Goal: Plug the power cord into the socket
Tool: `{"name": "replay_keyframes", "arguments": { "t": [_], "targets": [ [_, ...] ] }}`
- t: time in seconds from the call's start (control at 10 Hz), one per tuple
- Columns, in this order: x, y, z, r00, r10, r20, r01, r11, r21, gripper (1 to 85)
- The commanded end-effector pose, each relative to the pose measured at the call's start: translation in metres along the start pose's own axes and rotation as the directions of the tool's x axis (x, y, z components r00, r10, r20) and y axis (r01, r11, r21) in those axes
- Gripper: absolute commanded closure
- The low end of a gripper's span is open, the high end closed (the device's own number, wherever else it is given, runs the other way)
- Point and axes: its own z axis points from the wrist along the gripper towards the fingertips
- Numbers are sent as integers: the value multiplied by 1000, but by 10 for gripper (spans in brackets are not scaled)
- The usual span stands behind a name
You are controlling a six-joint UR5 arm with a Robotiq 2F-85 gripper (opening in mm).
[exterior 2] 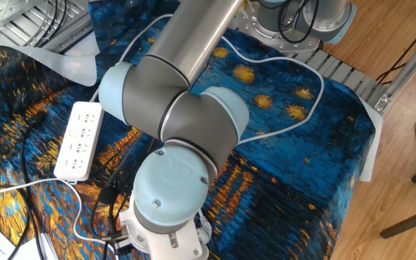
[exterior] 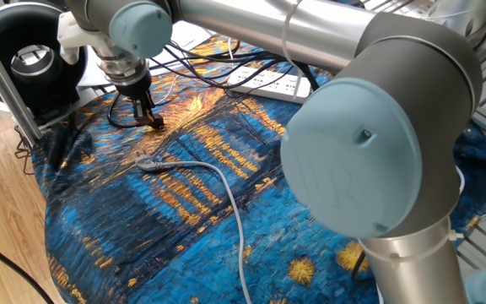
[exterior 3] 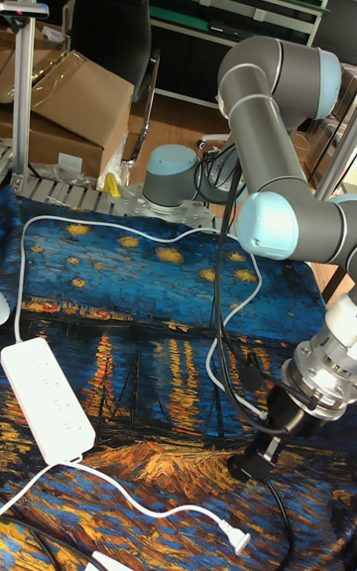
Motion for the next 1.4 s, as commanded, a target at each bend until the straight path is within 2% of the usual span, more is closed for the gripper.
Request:
{"name": "replay_keyframes", "arguments": {
  "t": [0.0, 0.3, 0.7, 1.3],
  "targets": [
    [-2, 4, 0, 1000, 5, 6, -4, 1000, -14, 410],
    [-7, 11, 0, 1000, 15, -4, -15, 1000, -15, 413],
    [-1, 7, 0, 999, 13, -34, -13, 1000, 4, 447],
    [-5, 8, 2, 999, 9, -39, -8, 1000, 5, 443]
  ]
}}
